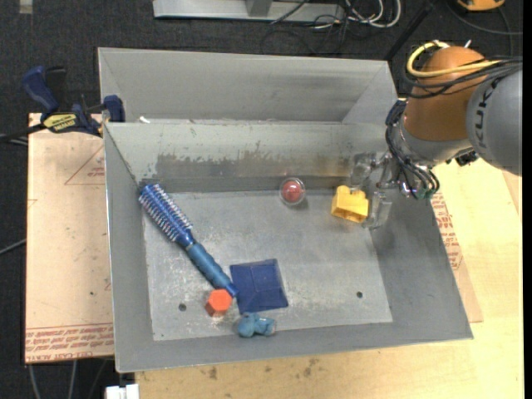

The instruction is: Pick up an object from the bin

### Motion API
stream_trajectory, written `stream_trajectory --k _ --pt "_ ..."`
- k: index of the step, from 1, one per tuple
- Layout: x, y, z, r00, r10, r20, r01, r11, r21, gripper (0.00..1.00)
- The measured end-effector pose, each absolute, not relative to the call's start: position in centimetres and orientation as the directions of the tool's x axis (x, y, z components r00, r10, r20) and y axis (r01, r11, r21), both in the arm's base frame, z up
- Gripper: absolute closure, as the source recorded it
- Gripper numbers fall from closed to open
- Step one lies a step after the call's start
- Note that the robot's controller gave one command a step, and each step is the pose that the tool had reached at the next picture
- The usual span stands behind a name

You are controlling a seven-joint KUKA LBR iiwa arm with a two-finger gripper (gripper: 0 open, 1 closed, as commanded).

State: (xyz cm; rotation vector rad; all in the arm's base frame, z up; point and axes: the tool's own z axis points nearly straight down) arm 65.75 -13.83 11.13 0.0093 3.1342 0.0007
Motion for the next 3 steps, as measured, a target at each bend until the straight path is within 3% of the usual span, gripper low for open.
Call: stream_trajectory --k 1,2,3 --pt "65.69 -13.84 6.84 -0.989 0.150 0.001 0.150 0.989 0.002 0.00" --pt "65.74 -13.81 6.86 -0.989 0.150 -0.001 0.150 0.989 0.003 0.00" --pt "65.76 -13.81 6.87 -0.989 0.151 -0.002 0.151 0.989 0.003 1.00"
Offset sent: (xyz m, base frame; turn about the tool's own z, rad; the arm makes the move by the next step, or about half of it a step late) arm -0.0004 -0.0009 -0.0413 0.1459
